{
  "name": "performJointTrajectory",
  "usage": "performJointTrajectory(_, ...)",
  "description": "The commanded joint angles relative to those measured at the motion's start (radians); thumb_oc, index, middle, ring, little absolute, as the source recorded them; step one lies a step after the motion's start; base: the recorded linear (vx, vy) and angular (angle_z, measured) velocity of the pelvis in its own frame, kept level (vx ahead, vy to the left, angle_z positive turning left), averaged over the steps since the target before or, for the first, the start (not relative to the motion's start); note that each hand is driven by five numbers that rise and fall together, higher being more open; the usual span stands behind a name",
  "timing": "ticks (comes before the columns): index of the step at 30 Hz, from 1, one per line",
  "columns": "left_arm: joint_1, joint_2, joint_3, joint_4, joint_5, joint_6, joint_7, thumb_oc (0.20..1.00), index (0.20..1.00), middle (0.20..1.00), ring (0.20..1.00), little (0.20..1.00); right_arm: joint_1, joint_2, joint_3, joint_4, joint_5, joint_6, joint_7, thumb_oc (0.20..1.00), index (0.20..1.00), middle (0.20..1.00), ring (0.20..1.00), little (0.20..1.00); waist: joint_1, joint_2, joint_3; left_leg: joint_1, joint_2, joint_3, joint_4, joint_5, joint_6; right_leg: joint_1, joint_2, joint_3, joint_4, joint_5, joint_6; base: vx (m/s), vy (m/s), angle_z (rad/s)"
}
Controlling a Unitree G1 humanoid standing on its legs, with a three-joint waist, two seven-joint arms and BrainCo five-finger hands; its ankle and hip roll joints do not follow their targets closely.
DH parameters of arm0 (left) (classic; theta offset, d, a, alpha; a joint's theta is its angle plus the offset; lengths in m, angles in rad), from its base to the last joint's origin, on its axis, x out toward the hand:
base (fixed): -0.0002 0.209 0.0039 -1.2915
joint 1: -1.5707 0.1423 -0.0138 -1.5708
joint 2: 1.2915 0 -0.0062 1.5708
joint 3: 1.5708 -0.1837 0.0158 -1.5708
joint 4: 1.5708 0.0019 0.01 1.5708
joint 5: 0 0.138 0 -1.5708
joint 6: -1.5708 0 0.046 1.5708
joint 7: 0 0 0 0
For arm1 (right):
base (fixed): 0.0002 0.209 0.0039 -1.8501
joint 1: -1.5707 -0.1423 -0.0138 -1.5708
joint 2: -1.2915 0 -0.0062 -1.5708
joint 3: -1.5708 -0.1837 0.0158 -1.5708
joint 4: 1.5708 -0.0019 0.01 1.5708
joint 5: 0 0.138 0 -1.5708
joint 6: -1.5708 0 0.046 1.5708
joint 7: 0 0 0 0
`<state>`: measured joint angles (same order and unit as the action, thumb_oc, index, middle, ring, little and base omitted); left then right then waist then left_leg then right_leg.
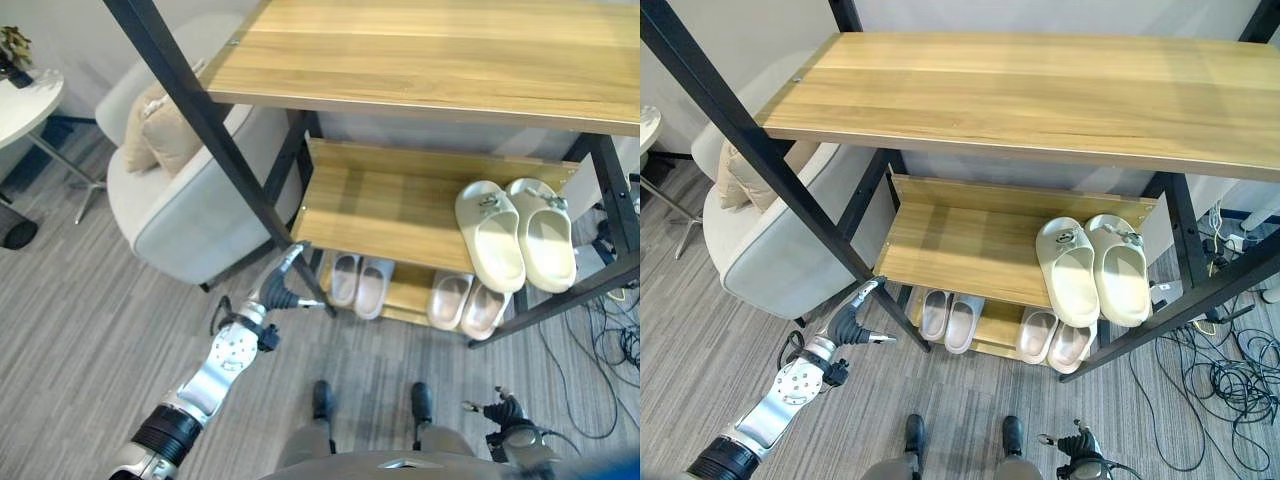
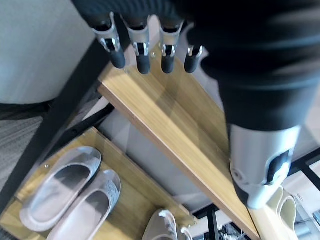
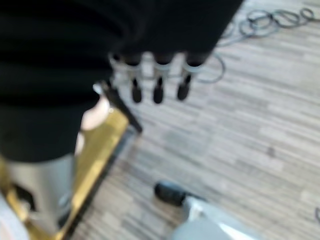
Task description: Arrange the slippers neatly on the shoe rack.
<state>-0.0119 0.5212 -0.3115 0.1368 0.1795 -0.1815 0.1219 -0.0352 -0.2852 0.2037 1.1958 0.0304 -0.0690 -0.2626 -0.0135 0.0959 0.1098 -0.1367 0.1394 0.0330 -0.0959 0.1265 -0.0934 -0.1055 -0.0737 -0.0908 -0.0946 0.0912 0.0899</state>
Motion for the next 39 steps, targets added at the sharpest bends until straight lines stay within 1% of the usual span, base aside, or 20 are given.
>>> performJointTrajectory(1,0.004,0.044,0.077,-0.073,0.004,-0.040,-0.003,1.000,1.000,1.000,1.000,1.000,0.009,0.009,-0.020,-0.005,-0.028,-0.001,0.006,1.000,1.000,1.000,1.000,1.000,0.007,-0.039,-0.020,-0.023,0.028,-0.017,0.009,-0.008,-0.041,0.038,-0.079,-0.049,0.029,-0.044,0.095,0.03,0.001,0.13)
performJointTrajectory(2,0.007,0.045,0.079,-0.076,0.003,-0.040,-0.004,1.000,1.000,1.000,1.000,1.000,0.010,0.010,-0.018,-0.006,-0.028,-0.001,0.006,1.000,1.000,1.000,1.000,1.000,0.005,-0.039,-0.021,-0.022,0.027,-0.017,0.009,-0.009,-0.041,0.039,-0.079,-0.049,0.028,-0.044,0.095,0.02,0.002,0.14)
performJointTrajectory(4,0.079,0.050,0.127,-0.045,-0.021,-0.035,-0.016,1.000,1.000,1.000,1.000,1.000,0.016,0.009,-0.030,-0.008,-0.032,0.001,0.014,1.000,1.000,1.000,1.000,1.000,0.014,-0.046,-0.034,-0.012,0.027,-0.023,0.009,-0.013,-0.040,0.053,-0.080,-0.056,0.024,-0.045,0.096,0.05,0.018,0.10)
performJointTrajectory(5,0.092,0.047,0.134,-0.025,-0.022,-0.032,-0.017,1.000,1.000,1.000,1.000,1.000,0.017,0.006,-0.032,-0.011,-0.033,0.002,0.016,1.000,1.000,1.000,1.000,1.000,0.015,-0.047,-0.038,-0.009,0.026,-0.023,0.009,-0.014,-0.039,0.057,-0.080,-0.057,0.023,-0.045,0.096,0.07,0.026,0.02)
performJointTrajectory(6,0.117,0.038,0.146,0.062,-0.004,-0.019,-0.015,1.000,1.000,1.000,1.000,1.000,0.018,0.000,-0.036,-0.013,-0.034,0.001,0.024,1.000,1.000,1.000,1.000,1.000,0.019,-0.053,-0.046,-0.001,0.026,-0.024,0.009,-0.016,-0.038,0.066,-0.080,-0.060,0.021,-0.046,0.096,0.06,0.023,0.01)
performJointTrajectory(7,0.128,0.038,0.149,0.107,0.017,-0.010,-0.014,1.000,1.000,1.000,1.000,1.000,0.019,-0.006,-0.040,-0.018,-0.034,0.001,0.030,1.000,1.000,1.000,1.000,1.000,0.020,-0.056,-0.050,0.003,0.026,-0.024,0.009,-0.017,-0.037,0.071,-0.080,-0.061,0.021,-0.047,0.095,0.05,0.017,0.00)
performJointTrajectory(8,0.127,0.037,0.148,0.111,0.019,-0.012,-0.012,1.000,1.000,1.000,1.000,1.000,0.020,-0.007,-0.040,-0.019,-0.034,0.001,0.030,1.000,1.000,1.000,1.000,1.000,0.020,-0.056,-0.050,0.004,0.026,-0.024,0.009,-0.018,-0.037,0.072,-0.080,-0.062,0.020,-0.047,0.095,0.05,0.019,0.03)
performJointTrajectory(9,0.138,0.028,0.154,0.214,0.049,0.006,-0.003,1.000,1.000,1.000,1.000,1.000,0.026,-0.017,-0.046,-0.025,-0.033,-0.001,0.040,1.000,1.000,1.000,1.000,1.000,0.019,-0.061,-0.056,0.011,0.026,-0.025,0.009,-0.021,-0.036,0.077,-0.080,-0.065,0.020,-0.048,0.096,0.00,0.000,0.00)
performJointTrajectory(10,0.136,0.027,0.151,0.219,0.050,0.003,0.000,1.000,1.000,1.000,1.000,1.000,0.027,-0.018,-0.047,-0.026,-0.033,-0.001,0.040,1.000,1.000,1.000,1.000,1.000,0.019,-0.061,-0.056,0.011,0.025,-0.026,0.009,-0.021,-0.036,0.078,-0.080,-0.065,0.020,-0.048,0.096,0.06,0.023,0.01)
performJointTrajectory(14,0.127,-0.037,0.145,0.509,0.099,0.040,0.039,1.000,1.000,1.000,1.000,1.000,0.047,-0.034,-0.039,-0.043,-0.046,-0.008,0.060,1.000,1.000,1.000,1.000,1.000,0.010,-0.075,-0.070,0.024,0.023,-0.024,0.009,-0.026,-0.031,0.088,-0.081,-0.068,0.018,-0.047,0.096,0.02,0.013,0.01)
performJointTrajectory(16,0.122,-0.040,0.143,0.516,0.099,0.037,0.043,1.000,1.000,1.000,1.000,1.000,0.047,-0.035,-0.040,-0.043,-0.046,-0.008,0.060,1.000,1.000,1.000,1.000,1.000,0.011,-0.074,-0.069,0.025,0.023,-0.024,0.009,-0.026,-0.031,0.088,-0.081,-0.068,0.018,-0.048,0.096,0.00,0.000,0.00)
performJointTrajectory(17,0.101,-0.067,0.127,0.643,0.127,0.057,0.062,1.000,1.000,1.000,1.000,1.000,0.051,-0.034,-0.028,-0.041,-0.053,-0.012,0.065,1.000,1.000,1.000,1.000,1.000,0.006,-0.080,-0.075,0.027,0.022,-0.023,0.009,-0.029,-0.030,0.090,-0.081,-0.068,0.017,-0.049,0.095,0.02,0.019,0.03)
performJointTrajectory(19,0.047,-0.122,0.099,0.841,0.138,0.071,0.099,1.000,1.000,1.000,1.000,1.000,0.043,-0.025,0.003,-0.034,-0.064,-0.014,0.069,1.000,1.000,1.000,1.000,1.000,0.002,-0.085,-0.080,0.033,0.020,-0.023,0.009,-0.033,-0.029,0.093,-0.082,-0.071,0.018,-0.050,0.094,0.02,0.018,0.02)
performJointTrajectory(21,0.045,-0.124,0.098,0.845,0.138,0.069,0.101,1.000,1.000,1.000,1.000,1.000,0.042,-0.026,0.002,-0.033,-0.064,-0.015,0.069,1.000,1.000,1.000,1.000,1.000,0.002,-0.085,-0.079,0.034,0.020,-0.023,0.009,-0.033,-0.029,0.094,-0.082,-0.071,0.018,-0.050,0.094,0.00,0.000,0.00)
performJointTrajectory(22,0.023,-0.150,0.088,0.931,0.132,0.079,0.113,1.000,1.000,1.000,1.000,1.000,0.035,-0.018,0.023,-0.028,-0.069,-0.017,0.070,1.000,1.000,1.000,1.000,1.000,0.000,-0.089,-0.083,0.039,0.019,-0.022,0.009,-0.035,-0.029,0.097,-0.083,-0.072,0.018,-0.050,0.094,0.00,0.000,0.00)
performJointTrajectory(24,0.006,-0.182,0.095,1.008,0.101,0.087,0.114,1.000,1.000,1.000,1.000,1.000,0.025,-0.003,0.043,-0.014,-0.076,-0.015,0.068,1.000,1.000,1.000,1.000,1.000,0.003,-0.096,-0.090,0.046,0.017,-0.024,0.009,-0.040,-0.028,0.102,-0.083,-0.074,0.019,-0.052,0.093,0.05,0.029,0.01)
performJointTrajectory(29,0.003,-0.210,0.092,1.054,0.079,0.088,0.114,1.000,1.000,1.000,1.000,1.000,0.021,0.004,0.053,-0.016,-0.083,-0.015,0.063,1.000,1.000,1.000,1.000,1.000,0.002,-0.102,-0.098,0.055,0.015,-0.025,0.009,-0.045,-0.026,0.112,-0.084,-0.079,0.019,-0.054,0.093,0.03,0.012,0.02)
performJointTrajectory(36,-0.005,-0.226,0.078,1.062,0.074,0.087,0.114,1.000,1.000,1.000,1.000,1.000,0.015,0.016,0.076,-0.033,-0.090,-0.020,0.054,1.000,1.000,1.000,1.000,1.000,0.004,-0.107,-0.102,0.058,0.011,-0.034,0.009,-0.048,-0.025,0.120,-0.087,-0.087,0.019,-0.055,0.093,0.02,0.009,0.08)
performJointTrajectory(39,-0.008,-0.235,0.068,1.064,0.072,0.085,0.113,1.000,1.000,1.000,1.000,1.000,0.016,0.031,0.110,-0.036,-0.115,-0.020,0.059,1.000,1.000,1.000,1.000,1.000,0.007,-0.106,-0.104,0.058,0.009,-0.039,0.009,-0.048,-0.025,0.123,-0.089,-0.093,0.020,-0.059,0.092,0.01,0.008,0.04)
